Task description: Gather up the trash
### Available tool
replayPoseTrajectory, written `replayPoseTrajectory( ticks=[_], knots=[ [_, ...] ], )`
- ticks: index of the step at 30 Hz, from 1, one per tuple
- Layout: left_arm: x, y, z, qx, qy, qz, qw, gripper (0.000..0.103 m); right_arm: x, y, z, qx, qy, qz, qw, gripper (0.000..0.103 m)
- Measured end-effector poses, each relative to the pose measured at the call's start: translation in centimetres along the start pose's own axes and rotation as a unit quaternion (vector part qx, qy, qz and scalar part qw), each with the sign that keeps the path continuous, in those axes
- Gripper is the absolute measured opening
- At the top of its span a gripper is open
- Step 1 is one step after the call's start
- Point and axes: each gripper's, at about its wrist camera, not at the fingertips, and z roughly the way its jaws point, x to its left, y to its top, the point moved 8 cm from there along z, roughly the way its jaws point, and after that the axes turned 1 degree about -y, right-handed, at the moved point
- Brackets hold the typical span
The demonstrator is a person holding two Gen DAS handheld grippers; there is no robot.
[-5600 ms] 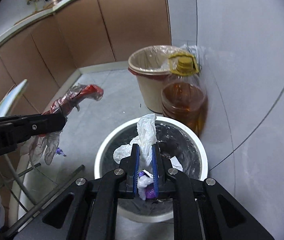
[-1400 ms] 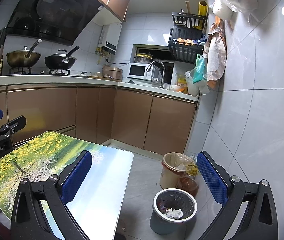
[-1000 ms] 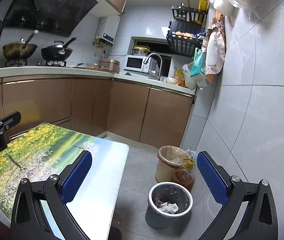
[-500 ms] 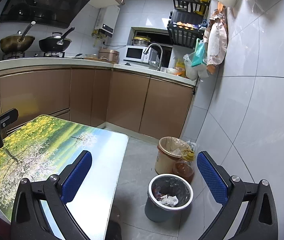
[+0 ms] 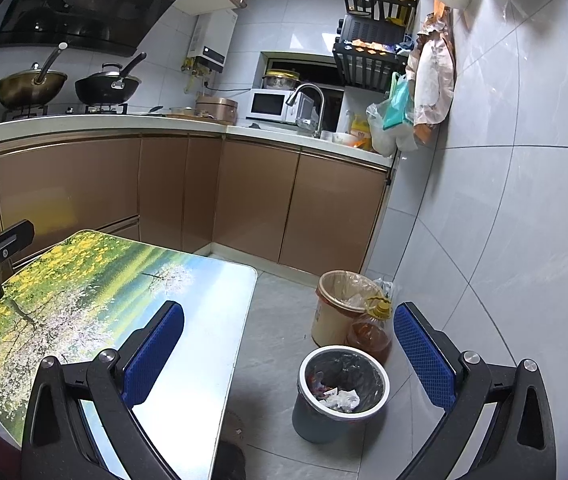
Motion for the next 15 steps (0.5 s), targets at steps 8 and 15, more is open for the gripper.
replayPoseTrajectory(
  ticks=[8,15],
  knots=[
    [-0.18,0.04,0.05,0.0,-0.002,0.002,1.0,0.083,0.02,-0.17,0.25,0.002,0.001,0.0,1.0,0.103],
    [-0.31,-0.22,0.08,0.0,-0.007,0.006,1.0,0.083,0.17,-0.4,0.65,0.004,0.003,0.001,1.0,0.103]
  ],
)
